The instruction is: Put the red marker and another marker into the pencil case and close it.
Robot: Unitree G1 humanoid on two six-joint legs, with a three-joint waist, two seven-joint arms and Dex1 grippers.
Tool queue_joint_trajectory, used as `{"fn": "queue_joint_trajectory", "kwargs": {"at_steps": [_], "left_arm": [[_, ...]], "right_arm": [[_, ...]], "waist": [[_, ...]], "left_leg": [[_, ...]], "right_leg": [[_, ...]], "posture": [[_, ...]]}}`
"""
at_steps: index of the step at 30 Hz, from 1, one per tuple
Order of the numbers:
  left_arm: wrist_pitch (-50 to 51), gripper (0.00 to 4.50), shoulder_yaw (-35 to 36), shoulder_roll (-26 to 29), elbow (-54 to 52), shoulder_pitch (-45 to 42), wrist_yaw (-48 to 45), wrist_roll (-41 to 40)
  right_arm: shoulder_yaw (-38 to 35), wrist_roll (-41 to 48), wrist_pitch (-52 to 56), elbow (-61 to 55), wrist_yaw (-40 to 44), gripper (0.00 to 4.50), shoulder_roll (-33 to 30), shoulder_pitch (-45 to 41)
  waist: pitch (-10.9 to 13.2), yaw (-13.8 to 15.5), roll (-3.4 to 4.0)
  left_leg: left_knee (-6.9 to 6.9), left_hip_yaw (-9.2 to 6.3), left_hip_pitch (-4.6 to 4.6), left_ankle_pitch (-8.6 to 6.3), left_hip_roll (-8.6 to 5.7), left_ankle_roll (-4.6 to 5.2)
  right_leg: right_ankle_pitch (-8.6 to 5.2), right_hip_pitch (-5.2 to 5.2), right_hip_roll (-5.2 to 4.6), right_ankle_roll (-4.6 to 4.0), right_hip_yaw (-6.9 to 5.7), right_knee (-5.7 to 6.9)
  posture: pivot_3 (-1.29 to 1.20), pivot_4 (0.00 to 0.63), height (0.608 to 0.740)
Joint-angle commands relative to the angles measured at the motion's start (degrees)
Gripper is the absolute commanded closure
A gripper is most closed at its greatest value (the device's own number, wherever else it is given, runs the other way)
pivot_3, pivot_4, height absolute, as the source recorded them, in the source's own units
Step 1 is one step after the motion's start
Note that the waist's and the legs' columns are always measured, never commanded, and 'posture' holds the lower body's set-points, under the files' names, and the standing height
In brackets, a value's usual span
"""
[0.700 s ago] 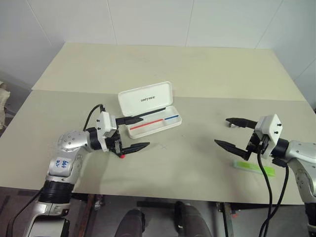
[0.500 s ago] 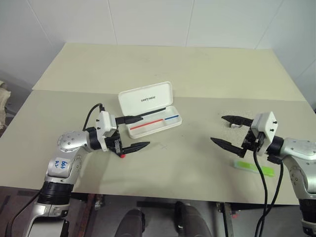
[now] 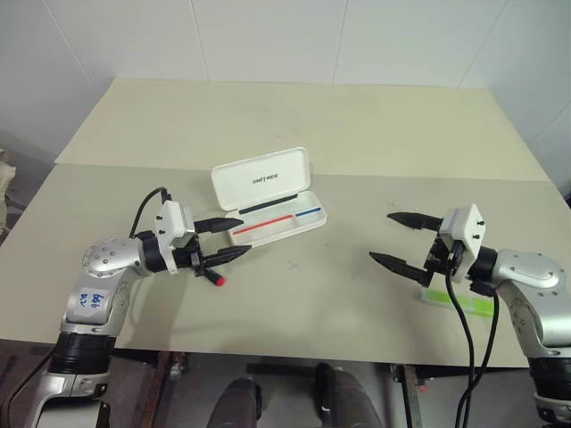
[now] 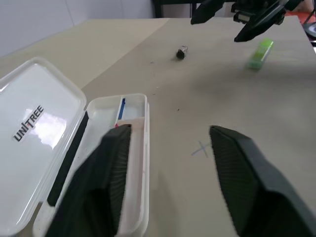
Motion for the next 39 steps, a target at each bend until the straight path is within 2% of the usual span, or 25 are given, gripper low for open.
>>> {"fn": "queue_joint_trajectory", "kwargs": {"at_steps": [1, 4, 8, 18, 30, 39], "left_arm": [[-0.45, 2.35, 0.86, 2.08, 1.14, -0.22, 0.57, 2.44], [-1.58, 2.35, 1.97, 3.88, 4.41, -0.74, -1.84, 2.12], [-0.98, 2.35, -0.27, 4.21, 8.32, -5.04, -2.4, 4.06], [-2.46, 2.35, -1.31, 5.57, 13.31, -9.12, -8.2, 5.36], [-1.04, 2.35, -5.46, 3.79, 14.46, -10.29, -11.05, 6.98], [-3.3, 2.35, -8.06, 0.74, 21.54, -14.1, -9.69, 11.28]], "right_arm": [[0.92, 1.3, -1.03, -2.98, 0.42, 0.0, 1.1, -0.45], [3.11, 0.7, 0.38, -6.61, -1.74, 0.0, 2.77, -0.62], [4.07, 1.26, 0.52, -9.16, -2.29, 0.0, 4.04, 0.31], [7.64, -0.27, 1.17, -13.02, -6.54, 0.0, 8.29, -0.57], [7.65, -0.75, 0.88, -15.17, -9.61, 0.0, 9.2, -0.75], [7.18, -0.52, 1.58, -17.24, -11.2, 0.0, 8.97, -0.14]], "waist": [[0.0, -0.11, 0.0], [0.0, -0.26, 0.0], [0.0, -0.15, 0.0], [0.0, -0.41, -0.01], [0.0, -0.42, -0.01], [0.0, -0.29, -0.01]], "left_leg": [[0.0, 0.0, 0.0, 0.0, 0.0, 0.0], [-0.01, 0.0, -0.02, 0.0, -0.01, 0.0], [0.01, -0.01, -0.02, 0.0, 0.0, 0.0], [-0.02, 0.01, -0.05, 0.0, -0.01, 0.0], [-0.02, 0.01, -0.07, 0.0, -0.01, 0.0], [0.03, 0.01, -0.06, -0.01, -0.01, 0.01]], "right_leg": [[0.0, 0.0, 0.0, 0.0, 0.0, 0.0], [0.0, -0.02, 0.0, 0.0, 0.0, 0.0], [0.0, -0.02, 0.0, 0.0, -0.02, 0.01], [0.01, -0.06, 0.0, 0.01, -0.02, 0.02], [0.01, -0.06, 0.01, 0.01, -0.02, 0.07], [0.01, -0.06, 0.02, 0.01, -0.02, 0.07]], "posture": [[0.0, 0.15, 0.74], [0.0, 0.15, 0.74], [0.0, 0.15, 0.74], [0.0, 0.15, 0.74], [0.0, 0.15, 0.74], [0.0, 0.15, 0.74]]}}
